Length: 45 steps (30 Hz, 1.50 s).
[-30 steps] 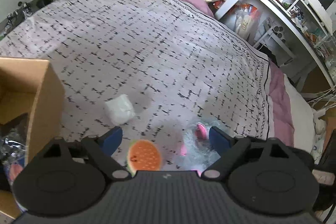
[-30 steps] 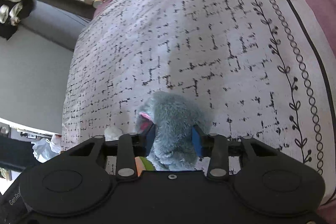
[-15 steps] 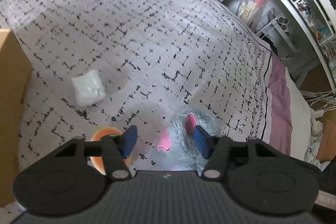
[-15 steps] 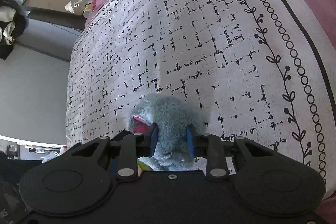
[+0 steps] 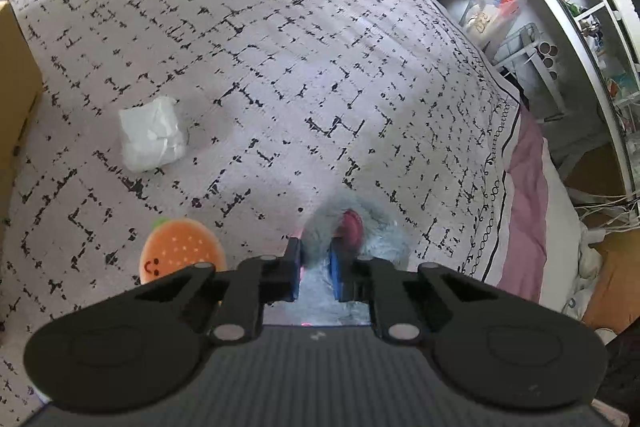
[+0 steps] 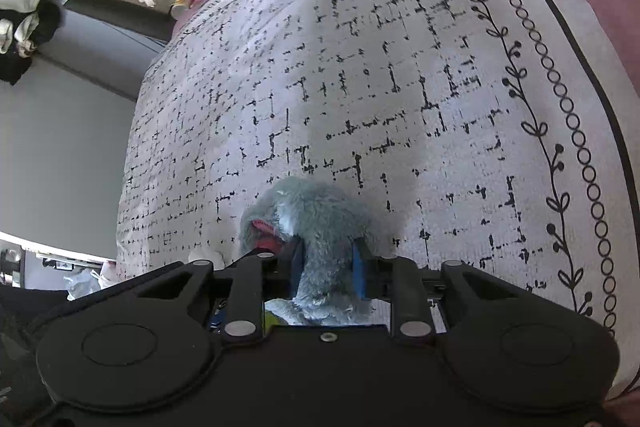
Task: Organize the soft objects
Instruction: 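Lift grey plush with right tool and carry it over the box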
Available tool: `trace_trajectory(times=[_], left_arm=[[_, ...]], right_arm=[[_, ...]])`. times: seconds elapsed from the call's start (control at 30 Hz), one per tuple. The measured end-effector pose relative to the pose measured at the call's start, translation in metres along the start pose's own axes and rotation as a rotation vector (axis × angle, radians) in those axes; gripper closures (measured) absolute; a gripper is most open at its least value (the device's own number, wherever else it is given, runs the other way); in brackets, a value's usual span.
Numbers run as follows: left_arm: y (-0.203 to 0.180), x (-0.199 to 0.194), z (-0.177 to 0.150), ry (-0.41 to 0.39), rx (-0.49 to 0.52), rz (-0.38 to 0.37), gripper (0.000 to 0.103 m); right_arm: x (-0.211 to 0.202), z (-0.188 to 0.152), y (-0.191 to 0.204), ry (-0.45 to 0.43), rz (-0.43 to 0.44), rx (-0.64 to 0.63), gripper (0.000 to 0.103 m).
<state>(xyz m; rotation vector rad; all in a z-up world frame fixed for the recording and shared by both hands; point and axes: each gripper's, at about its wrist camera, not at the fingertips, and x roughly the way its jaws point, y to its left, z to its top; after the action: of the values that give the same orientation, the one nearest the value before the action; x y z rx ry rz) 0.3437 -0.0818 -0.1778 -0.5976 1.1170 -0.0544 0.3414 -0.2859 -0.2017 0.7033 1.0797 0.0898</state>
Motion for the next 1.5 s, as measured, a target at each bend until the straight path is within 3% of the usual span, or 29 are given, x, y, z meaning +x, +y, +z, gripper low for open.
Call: trace_trajectory(times=[0.4, 0.73, 1.5], left_arm=[[-0.004, -0.028, -0.008, -0.056, 0.031, -0.022, 0.09], [0.006, -0.084, -0.009, -0.114, 0.055, -0.035, 0.091], [0.064, -0.178, -0.022, -0.19, -0.007, -0.093, 0.091]], right_arm=[[-0.025, -0.01, 0.011, -0.038, 0.05, -0.049, 0.084], [-0.054, -0.031, 0.04, -0.059, 0.141, -0.122, 0.085], [-0.095, -0.1, 0.112, -0.109, 0.158, -0.236, 0.086]])
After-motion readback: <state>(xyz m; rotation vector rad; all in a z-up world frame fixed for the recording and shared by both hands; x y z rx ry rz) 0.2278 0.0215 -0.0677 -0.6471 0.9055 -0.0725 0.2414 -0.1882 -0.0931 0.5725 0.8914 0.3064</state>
